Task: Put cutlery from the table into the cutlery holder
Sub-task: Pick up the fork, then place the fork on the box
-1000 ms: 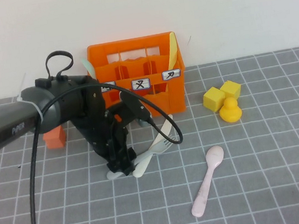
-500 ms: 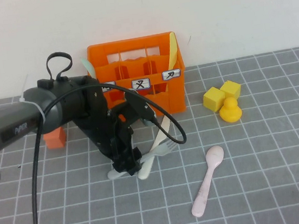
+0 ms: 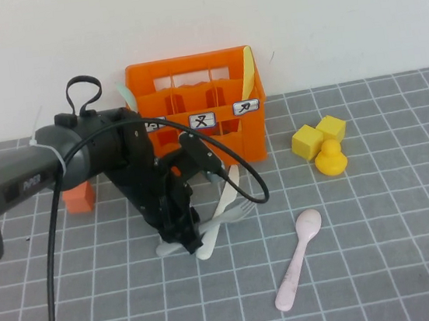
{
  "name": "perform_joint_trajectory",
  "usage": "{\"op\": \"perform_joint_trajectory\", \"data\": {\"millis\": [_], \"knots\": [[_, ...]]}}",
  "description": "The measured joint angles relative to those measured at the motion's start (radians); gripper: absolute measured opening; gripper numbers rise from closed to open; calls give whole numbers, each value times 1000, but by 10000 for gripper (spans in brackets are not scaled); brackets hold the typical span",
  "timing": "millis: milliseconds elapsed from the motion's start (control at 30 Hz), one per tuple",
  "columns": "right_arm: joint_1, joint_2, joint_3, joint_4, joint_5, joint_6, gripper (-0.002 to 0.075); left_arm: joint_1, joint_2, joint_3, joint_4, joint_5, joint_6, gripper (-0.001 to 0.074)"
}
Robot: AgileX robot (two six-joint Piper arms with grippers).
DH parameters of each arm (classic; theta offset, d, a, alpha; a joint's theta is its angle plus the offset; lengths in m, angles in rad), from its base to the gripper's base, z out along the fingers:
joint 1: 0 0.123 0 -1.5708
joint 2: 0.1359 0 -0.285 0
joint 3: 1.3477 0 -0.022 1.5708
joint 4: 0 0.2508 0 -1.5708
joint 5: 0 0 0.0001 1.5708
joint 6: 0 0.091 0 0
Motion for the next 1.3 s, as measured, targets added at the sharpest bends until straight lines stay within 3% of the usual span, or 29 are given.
{"op": "perform_joint_trajectory", "data": {"millis": [200, 400, 600, 800, 967, 1067, 1300], "knots": [[0, 0, 0, 0, 0, 0, -3, 2, -59, 6, 15, 96, -10, 165], [0, 0, 0, 0, 0, 0, -3, 9, -219, 20, -9, 120, -148, 165], [0, 0, 0, 0, 0, 0, -3, 9, -449, 190, -101, 45, -141, 165], [0, 0, 0, 0, 0, 0, -3, 9, -860, 548, -149, -255, -138, 165], [0, 0, 0, 0, 0, 0, -3, 9, -1173, 812, -353, -777, -145, 165], [0, 0, 0, 0, 0, 0, -3, 9, -1322, 904, -480, -993, -157, 165], [0, 0, 0, 0, 0, 0, -3, 9, -1450, 927, -477, -1055, -161, 165]]}}
